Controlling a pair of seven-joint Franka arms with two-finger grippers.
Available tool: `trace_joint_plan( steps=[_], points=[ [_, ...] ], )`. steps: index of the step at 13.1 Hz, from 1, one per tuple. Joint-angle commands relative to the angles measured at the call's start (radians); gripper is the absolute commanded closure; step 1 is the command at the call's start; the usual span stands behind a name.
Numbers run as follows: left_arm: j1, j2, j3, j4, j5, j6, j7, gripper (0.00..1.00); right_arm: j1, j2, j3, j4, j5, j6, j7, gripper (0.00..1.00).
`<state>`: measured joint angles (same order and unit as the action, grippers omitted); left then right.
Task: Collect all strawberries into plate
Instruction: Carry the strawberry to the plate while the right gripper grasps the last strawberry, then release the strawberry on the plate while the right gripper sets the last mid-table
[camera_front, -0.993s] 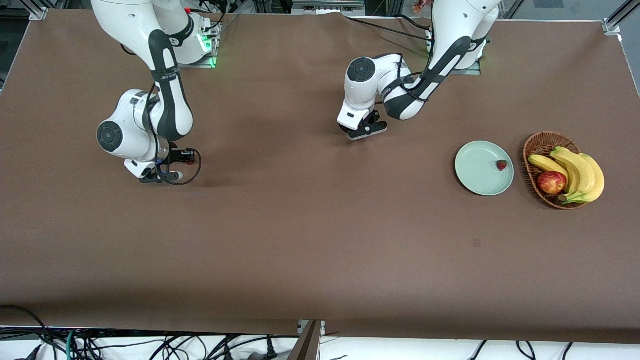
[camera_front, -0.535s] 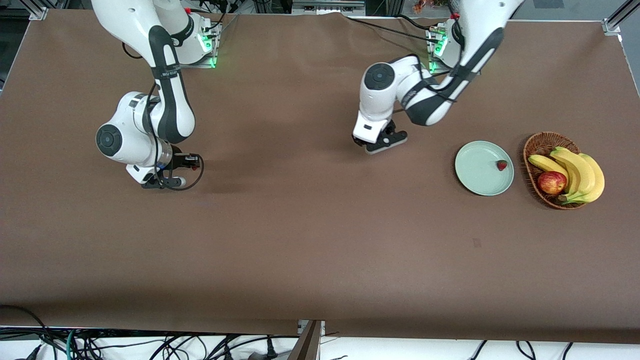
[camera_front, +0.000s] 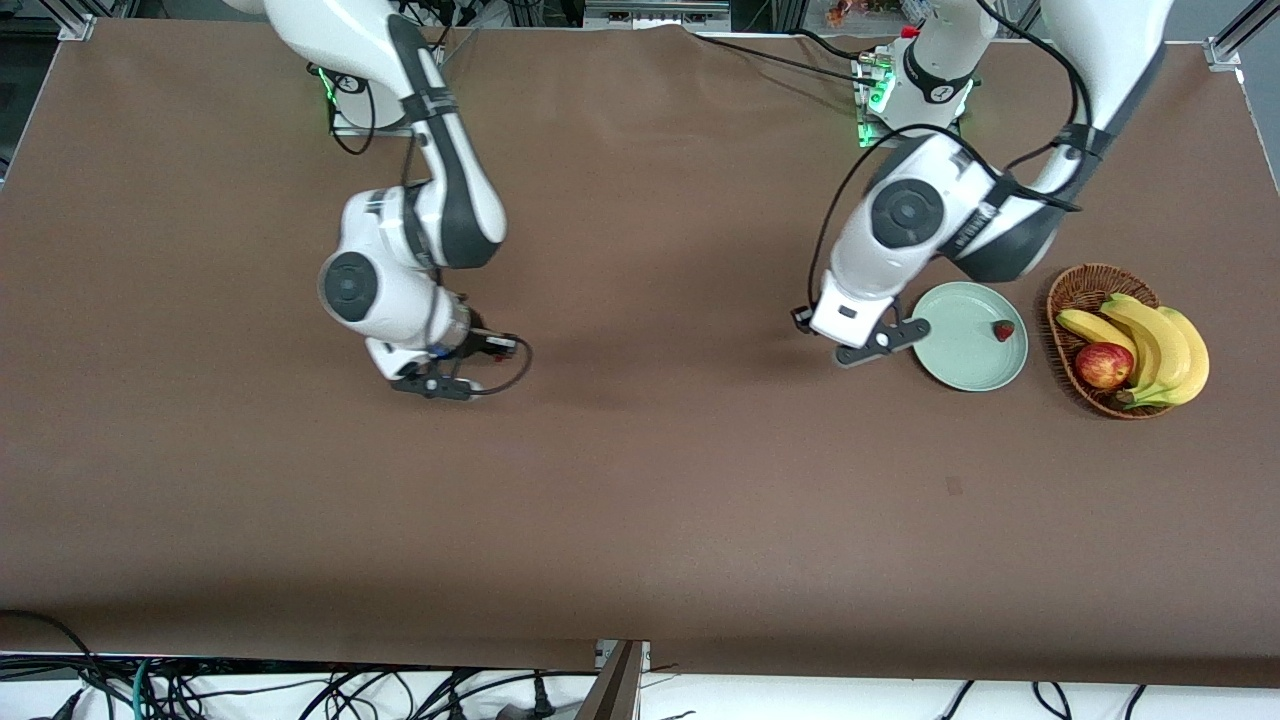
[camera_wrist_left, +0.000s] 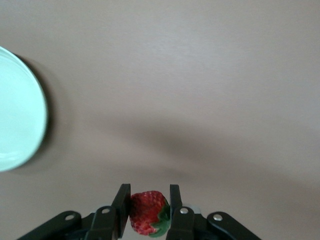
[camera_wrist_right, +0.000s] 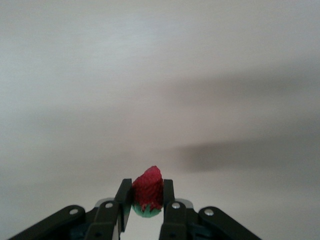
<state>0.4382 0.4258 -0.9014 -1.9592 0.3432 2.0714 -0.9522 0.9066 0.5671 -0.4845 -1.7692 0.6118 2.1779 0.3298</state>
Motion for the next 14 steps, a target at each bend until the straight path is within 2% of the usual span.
trace_joint_plan(
  steps=[1, 3, 5, 6, 8, 11, 12, 13, 14],
  points=[
    [-0.015, -0.06, 0.169, 0.029, -0.122, -0.051, 0.299, 0.96, -0.009, 0.126, 0.091, 0.193, 0.02, -0.009, 0.254, 0.86],
    [-0.045, -0.105, 0.351, 0.025, -0.22, -0.054, 0.581, 0.96, 0.003, 0.189, 0.161, 0.293, 0.01, 0.022, 0.423, 0.86],
    [-0.093, -0.122, 0.528, 0.014, -0.276, -0.054, 0.803, 0.96, 0.053, 0.241, 0.17, 0.349, 0.011, 0.097, 0.544, 0.86],
    [-0.119, -0.121, 0.592, 0.005, -0.277, -0.047, 0.866, 0.96, 0.082, 0.266, 0.172, 0.362, 0.014, 0.137, 0.595, 0.86],
    [-0.169, -0.116, 0.682, -0.026, -0.277, -0.007, 0.918, 0.96, 0.167, 0.321, 0.172, 0.382, 0.014, 0.274, 0.72, 0.85],
    [-0.254, -0.116, 0.795, -0.139, -0.28, 0.134, 0.952, 0.96, 0.265, 0.421, 0.172, 0.448, 0.01, 0.428, 0.903, 0.82],
    [-0.28, -0.117, 0.818, -0.189, -0.28, 0.194, 0.952, 0.96, 0.277, 0.43, 0.17, 0.459, 0.009, 0.442, 0.941, 0.71],
    [-0.294, -0.124, 0.834, -0.246, -0.291, 0.257, 0.952, 0.95, 0.285, 0.43, 0.17, 0.464, 0.008, 0.453, 0.971, 0.5],
    [-0.303, -0.127, 0.846, -0.286, -0.296, 0.297, 0.952, 0.95, 0.29, 0.428, 0.17, 0.464, 0.006, 0.451, 0.98, 0.33]
  ],
)
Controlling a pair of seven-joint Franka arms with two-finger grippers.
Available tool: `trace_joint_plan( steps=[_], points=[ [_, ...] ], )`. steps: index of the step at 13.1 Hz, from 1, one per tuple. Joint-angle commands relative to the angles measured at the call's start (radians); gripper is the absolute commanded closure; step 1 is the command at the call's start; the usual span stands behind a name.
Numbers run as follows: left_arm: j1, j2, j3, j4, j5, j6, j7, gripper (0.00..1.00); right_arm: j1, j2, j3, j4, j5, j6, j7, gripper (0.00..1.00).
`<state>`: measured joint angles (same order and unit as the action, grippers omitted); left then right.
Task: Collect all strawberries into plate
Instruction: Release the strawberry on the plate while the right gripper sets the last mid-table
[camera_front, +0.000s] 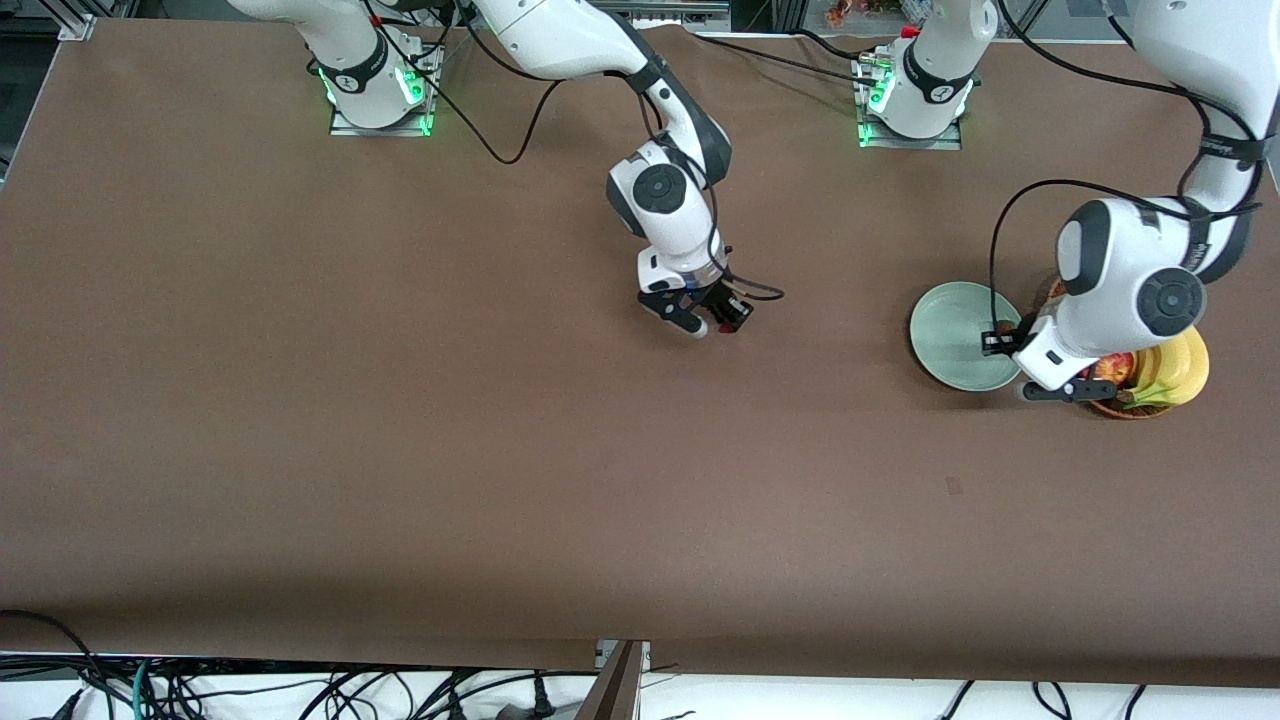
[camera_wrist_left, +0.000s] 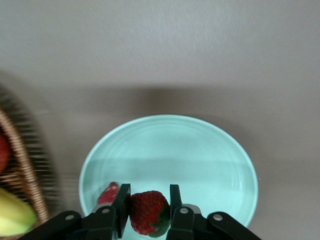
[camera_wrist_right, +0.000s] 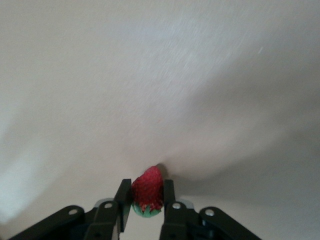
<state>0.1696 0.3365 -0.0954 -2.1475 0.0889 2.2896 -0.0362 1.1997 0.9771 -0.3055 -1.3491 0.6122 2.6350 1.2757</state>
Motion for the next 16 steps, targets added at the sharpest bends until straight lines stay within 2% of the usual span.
trace_joint_plan(
  steps=[1, 3, 4, 5, 6, 9, 11, 13, 14, 16],
  points=[
    [-0.036, -0.04, 0.042, -0.118, -0.041, 0.091, 0.038, 0.95, -0.005, 0.009, -0.014, 0.044, 0.003, -0.012, 0.031, 0.28],
    [-0.036, -0.039, 0.04, -0.129, -0.041, 0.094, 0.038, 0.9, -0.026, -0.015, -0.029, 0.044, 0.0, -0.067, 0.007, 0.26],
    [-0.036, -0.036, 0.04, -0.134, -0.041, 0.094, 0.039, 0.77, -0.052, -0.027, -0.053, 0.051, 0.001, -0.158, -0.01, 0.24],
    [-0.036, -0.034, 0.04, -0.132, -0.041, 0.091, 0.042, 0.33, -0.066, -0.053, -0.079, 0.077, 0.001, -0.253, -0.053, 0.23],
    [-0.036, -0.033, 0.036, -0.127, -0.041, 0.085, 0.064, 0.0, -0.078, -0.076, -0.107, 0.08, 0.001, -0.342, -0.117, 0.2],
    [-0.036, -0.079, 0.004, -0.054, -0.041, -0.011, 0.076, 0.0, -0.101, -0.167, -0.234, 0.076, 0.001, -0.583, -0.356, 0.01],
    [-0.057, -0.114, -0.016, 0.021, -0.046, -0.118, 0.058, 0.0, -0.101, -0.201, -0.355, 0.071, 0.003, -0.731, -0.528, 0.01],
    [-0.128, -0.152, -0.017, 0.04, -0.075, -0.142, -0.028, 0.0, -0.101, -0.231, -0.485, 0.065, 0.017, -0.849, -0.657, 0.0],
    [-0.145, -0.168, -0.032, 0.04, -0.077, -0.14, -0.069, 0.0, -0.103, -0.242, -0.532, 0.061, 0.017, -0.869, -0.694, 0.0],
    [-0.145, -0.177, -0.134, 0.043, -0.081, -0.137, -0.187, 0.0, -0.118, -0.268, -0.566, 0.061, 0.017, -0.938, -0.743, 0.0]
  ],
)
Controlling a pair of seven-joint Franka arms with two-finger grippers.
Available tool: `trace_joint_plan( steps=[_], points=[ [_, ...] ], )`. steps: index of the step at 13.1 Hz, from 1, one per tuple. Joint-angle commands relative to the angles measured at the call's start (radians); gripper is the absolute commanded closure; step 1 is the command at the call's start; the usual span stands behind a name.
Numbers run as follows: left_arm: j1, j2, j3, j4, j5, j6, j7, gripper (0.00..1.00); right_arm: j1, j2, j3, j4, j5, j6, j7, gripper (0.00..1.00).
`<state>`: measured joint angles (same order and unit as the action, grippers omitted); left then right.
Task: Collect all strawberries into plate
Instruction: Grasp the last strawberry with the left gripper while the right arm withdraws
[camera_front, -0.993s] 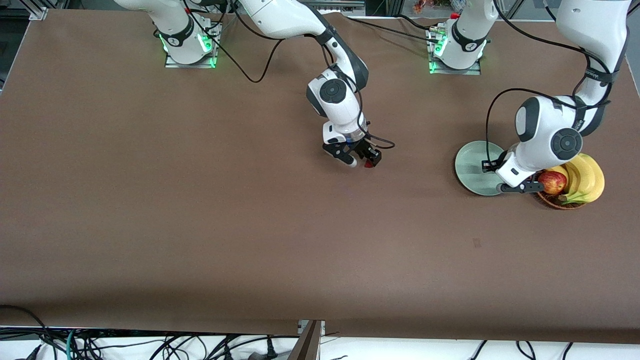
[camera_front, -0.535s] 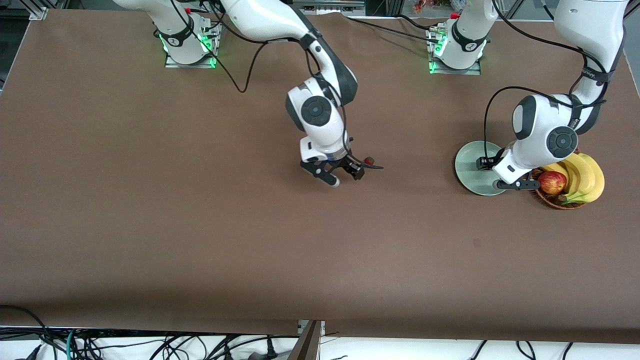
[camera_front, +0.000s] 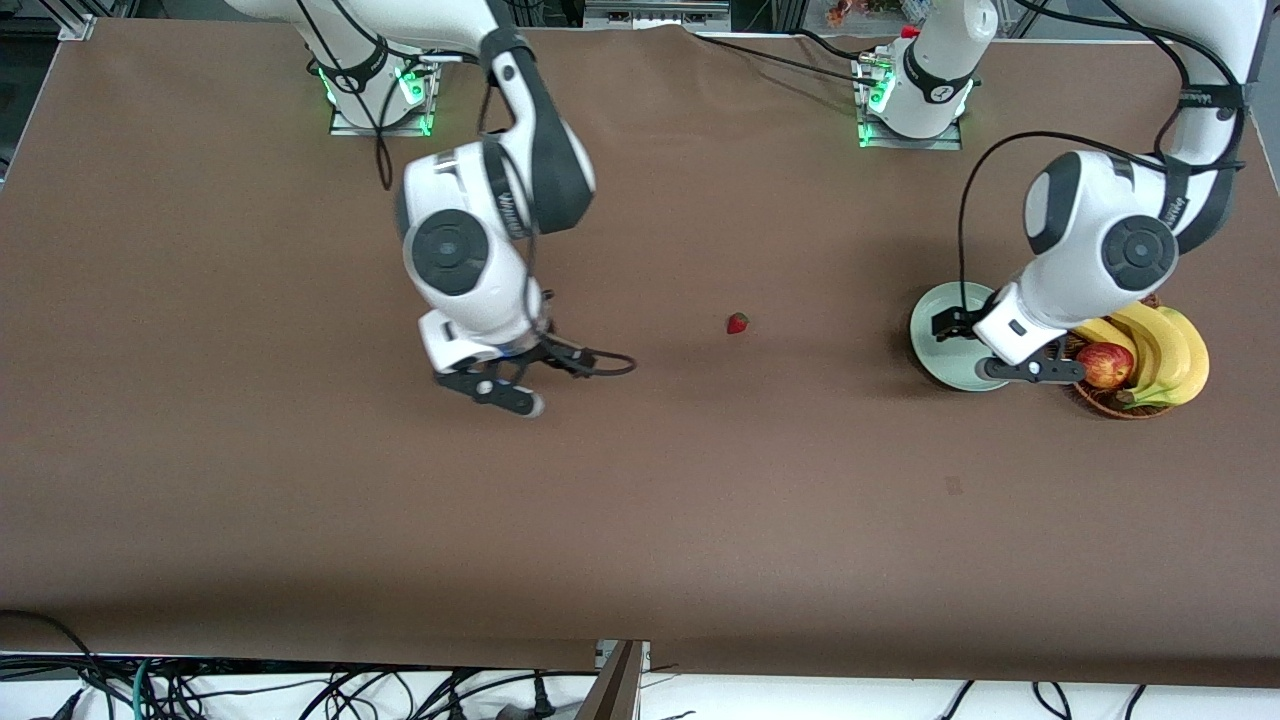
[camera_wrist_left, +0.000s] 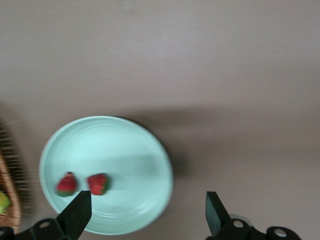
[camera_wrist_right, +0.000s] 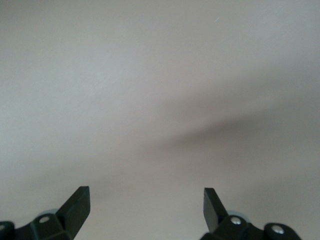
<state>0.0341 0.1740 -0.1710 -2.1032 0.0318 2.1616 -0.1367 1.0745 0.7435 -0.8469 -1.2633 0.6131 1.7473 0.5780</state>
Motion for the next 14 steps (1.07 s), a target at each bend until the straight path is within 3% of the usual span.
trace_joint_plan(
  steps=[1, 3, 5, 7, 9, 11, 14],
  points=[
    [-0.011, -0.01, -0.103, 0.002, -0.024, 0.0, -0.156, 0.0, 0.007, -0.048, -0.046, -0.025, 0.016, -0.086, -0.049, 0.0],
    [-0.016, 0.018, -0.201, 0.005, -0.024, 0.062, -0.297, 0.0, 0.007, -0.093, -0.067, -0.027, 0.014, -0.112, -0.065, 0.0],
    [-0.054, 0.106, -0.272, 0.057, -0.01, 0.11, -0.421, 0.0, 0.007, -0.127, -0.107, -0.044, 0.014, -0.15, -0.148, 0.0],
    [-0.156, 0.206, -0.268, 0.098, -0.006, 0.186, -0.51, 0.0, 0.007, -0.136, -0.142, -0.047, 0.014, -0.182, -0.21, 0.0],
    [-0.218, 0.284, -0.266, 0.1, 0.109, 0.248, -0.637, 0.0, 0.004, -0.136, -0.156, -0.047, 0.014, -0.189, -0.245, 0.0],
    [-0.223, 0.344, -0.272, 0.101, 0.253, 0.294, -0.757, 0.0, 0.004, -0.136, -0.17, -0.047, 0.014, -0.189, -0.254, 0.0],
    [-0.224, 0.381, -0.272, 0.103, 0.273, 0.317, -0.774, 0.0, -0.014, -0.131, -0.184, -0.048, 0.014, -0.189, -0.305, 0.0]
  ],
)
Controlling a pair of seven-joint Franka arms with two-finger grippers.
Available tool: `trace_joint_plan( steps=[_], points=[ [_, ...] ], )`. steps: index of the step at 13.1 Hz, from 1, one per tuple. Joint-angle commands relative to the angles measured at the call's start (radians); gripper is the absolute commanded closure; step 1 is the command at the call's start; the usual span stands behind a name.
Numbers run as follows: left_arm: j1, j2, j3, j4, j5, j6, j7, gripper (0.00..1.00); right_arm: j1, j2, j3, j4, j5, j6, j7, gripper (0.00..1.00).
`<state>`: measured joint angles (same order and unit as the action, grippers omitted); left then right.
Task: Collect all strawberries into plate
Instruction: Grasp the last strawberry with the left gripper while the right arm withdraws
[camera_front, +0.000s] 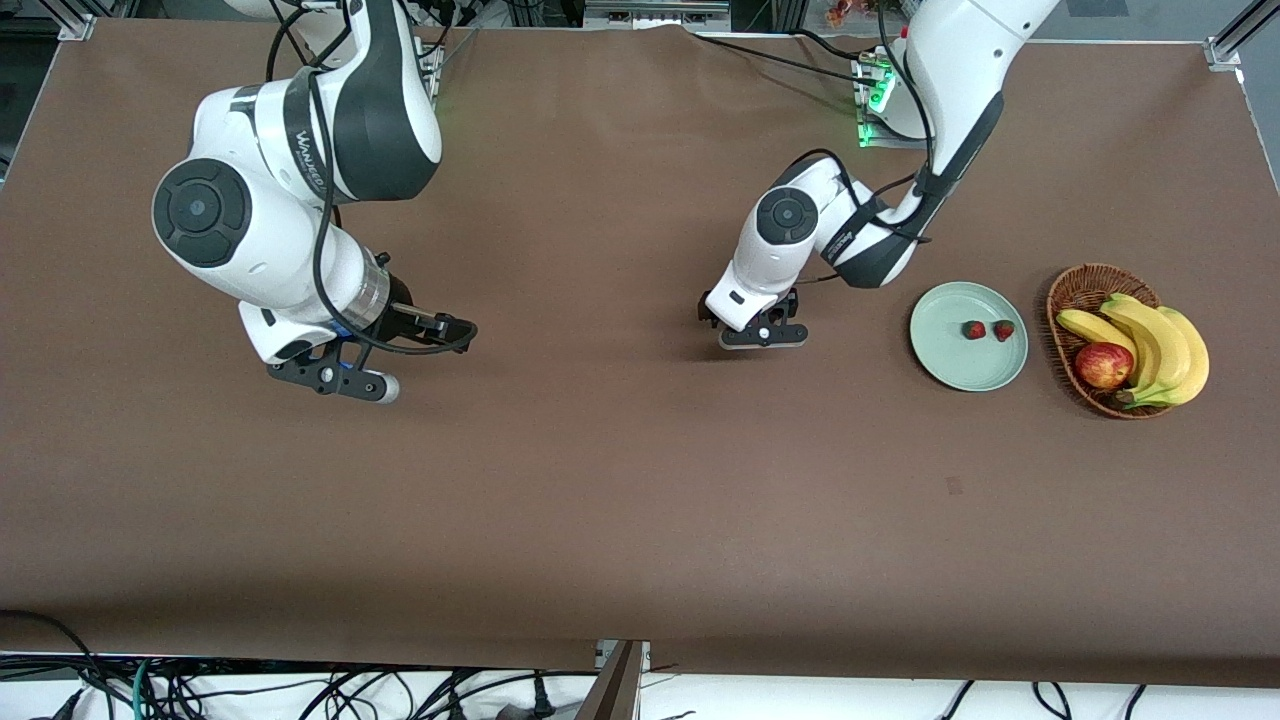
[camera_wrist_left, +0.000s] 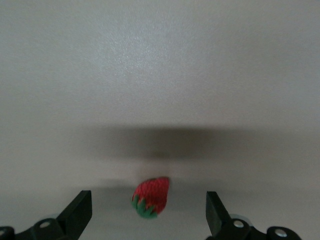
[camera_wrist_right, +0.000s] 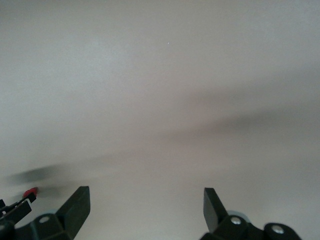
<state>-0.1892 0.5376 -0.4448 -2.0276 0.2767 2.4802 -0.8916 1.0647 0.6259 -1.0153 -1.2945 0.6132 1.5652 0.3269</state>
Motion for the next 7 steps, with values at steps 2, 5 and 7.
trace_joint_plan(
  steps=[2, 5, 7],
  points=[
    [-0.001, 0.033, 0.002, 0.032, 0.029, -0.001, -0.023, 0.07, -0.034, -0.014, -0.006, -0.029, 0.016, -0.002, -0.094, 0.0],
    [-0.012, 0.047, 0.002, 0.027, 0.029, -0.003, -0.046, 0.27, -0.254, -0.096, 0.211, -0.026, -0.038, -0.01, -0.095, 0.0],
    [-0.021, 0.05, 0.002, 0.026, 0.029, -0.014, -0.059, 0.57, -0.371, -0.179, 0.338, -0.029, -0.149, -0.046, -0.097, 0.0]
  ],
)
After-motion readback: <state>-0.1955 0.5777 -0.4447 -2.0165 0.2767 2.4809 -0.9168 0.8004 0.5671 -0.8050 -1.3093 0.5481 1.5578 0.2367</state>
